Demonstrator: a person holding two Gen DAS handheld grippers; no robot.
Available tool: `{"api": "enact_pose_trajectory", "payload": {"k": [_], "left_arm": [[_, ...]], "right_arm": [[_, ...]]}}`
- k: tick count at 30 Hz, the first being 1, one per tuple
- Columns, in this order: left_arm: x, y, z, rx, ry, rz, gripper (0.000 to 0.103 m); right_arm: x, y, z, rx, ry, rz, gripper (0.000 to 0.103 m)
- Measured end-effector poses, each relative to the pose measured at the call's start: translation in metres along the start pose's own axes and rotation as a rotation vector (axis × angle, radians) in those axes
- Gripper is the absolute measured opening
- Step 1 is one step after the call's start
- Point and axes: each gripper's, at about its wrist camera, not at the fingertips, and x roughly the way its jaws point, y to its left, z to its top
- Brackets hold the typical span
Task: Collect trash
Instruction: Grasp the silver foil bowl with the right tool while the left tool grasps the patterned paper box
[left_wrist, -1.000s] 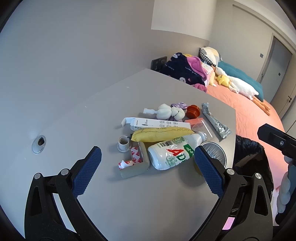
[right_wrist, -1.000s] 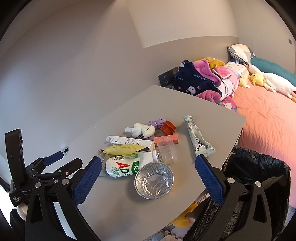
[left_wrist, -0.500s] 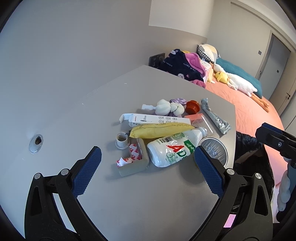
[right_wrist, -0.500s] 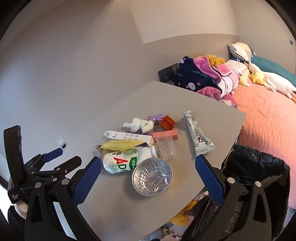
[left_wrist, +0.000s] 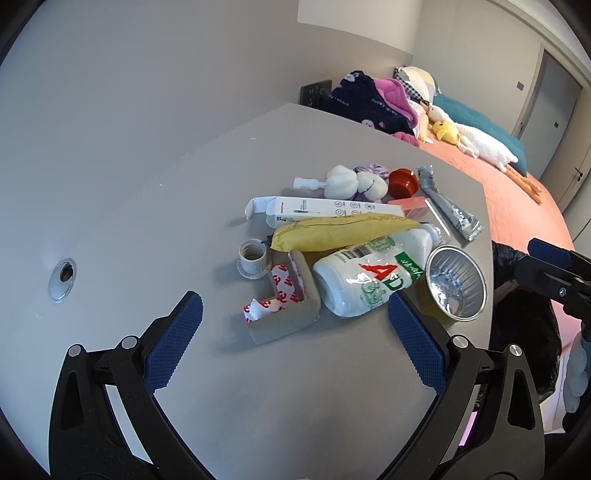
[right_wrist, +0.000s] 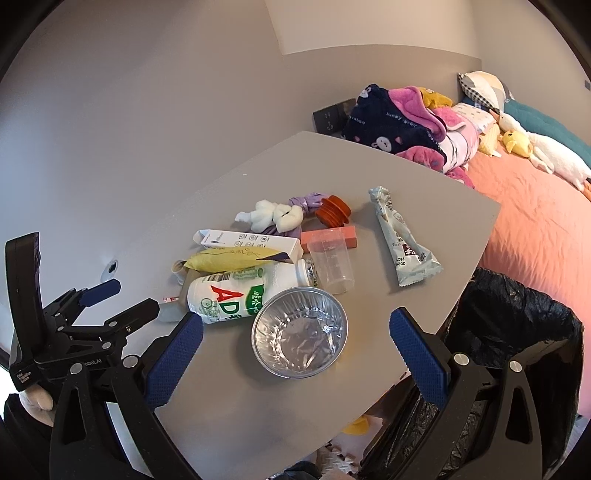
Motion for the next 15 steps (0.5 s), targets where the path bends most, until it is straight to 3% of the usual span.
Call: {"api": "enact_pose_trajectory", "payload": {"k": [15], "left_arm": [[0.041,0.016,-0.006,0.020,0.082,0.007,0.097]], "right_arm": [[0.050,0.003,-0.018,-0.025,0.090,-0.062,0.101]]}}
